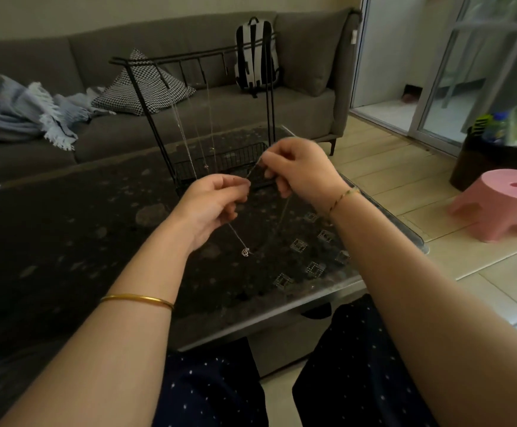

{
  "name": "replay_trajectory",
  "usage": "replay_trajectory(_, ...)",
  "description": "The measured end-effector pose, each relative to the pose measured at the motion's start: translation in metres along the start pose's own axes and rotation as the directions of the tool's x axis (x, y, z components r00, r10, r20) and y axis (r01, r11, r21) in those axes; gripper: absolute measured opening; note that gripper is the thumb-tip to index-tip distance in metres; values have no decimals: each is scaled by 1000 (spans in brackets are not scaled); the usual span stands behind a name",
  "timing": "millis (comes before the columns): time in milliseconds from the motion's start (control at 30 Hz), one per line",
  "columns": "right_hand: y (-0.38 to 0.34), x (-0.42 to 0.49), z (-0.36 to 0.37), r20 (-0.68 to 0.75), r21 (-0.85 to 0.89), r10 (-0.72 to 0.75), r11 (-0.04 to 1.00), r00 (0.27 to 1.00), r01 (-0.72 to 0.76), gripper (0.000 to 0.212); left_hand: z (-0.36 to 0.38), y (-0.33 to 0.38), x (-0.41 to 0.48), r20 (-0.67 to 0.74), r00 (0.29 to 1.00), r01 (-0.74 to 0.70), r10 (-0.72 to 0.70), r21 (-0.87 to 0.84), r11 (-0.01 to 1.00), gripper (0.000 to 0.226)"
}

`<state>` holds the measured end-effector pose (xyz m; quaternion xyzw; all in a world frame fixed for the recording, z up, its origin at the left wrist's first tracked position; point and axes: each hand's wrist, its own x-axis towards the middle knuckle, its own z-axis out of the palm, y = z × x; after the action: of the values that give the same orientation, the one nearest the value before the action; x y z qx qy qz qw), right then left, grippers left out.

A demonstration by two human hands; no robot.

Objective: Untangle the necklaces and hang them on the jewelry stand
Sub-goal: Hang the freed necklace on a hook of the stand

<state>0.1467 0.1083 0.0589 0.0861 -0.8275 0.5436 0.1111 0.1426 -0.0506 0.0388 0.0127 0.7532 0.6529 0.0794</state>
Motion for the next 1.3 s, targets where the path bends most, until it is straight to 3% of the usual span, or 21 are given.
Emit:
replay_trajectory(200,-49,25,-11,2,7,-74,997,997,74,15,-5,-4,3,7,999,46,-48,143,989,17)
replay_trajectory(333,-66,35,-9,23,31,-110,993,994,110,19,-3,-21,5,26,994,100,-103,111,989,19)
replay_trajectory(533,-79,43,-10,33,179,-57,983,998,50,24,-1,-31,9,113,973,208,-203,-35,978,18)
replay_trajectory(767,-78,64,-17,-70,322,68,946,995,-42,22,-5,-37,16,173,949,274,-264,-36,961,17)
replay_trajectory(1300,-62,98,-16,-88,301,119,950,989,-88,16,-8,-49,42,142,978,133,-154,146,980,16)
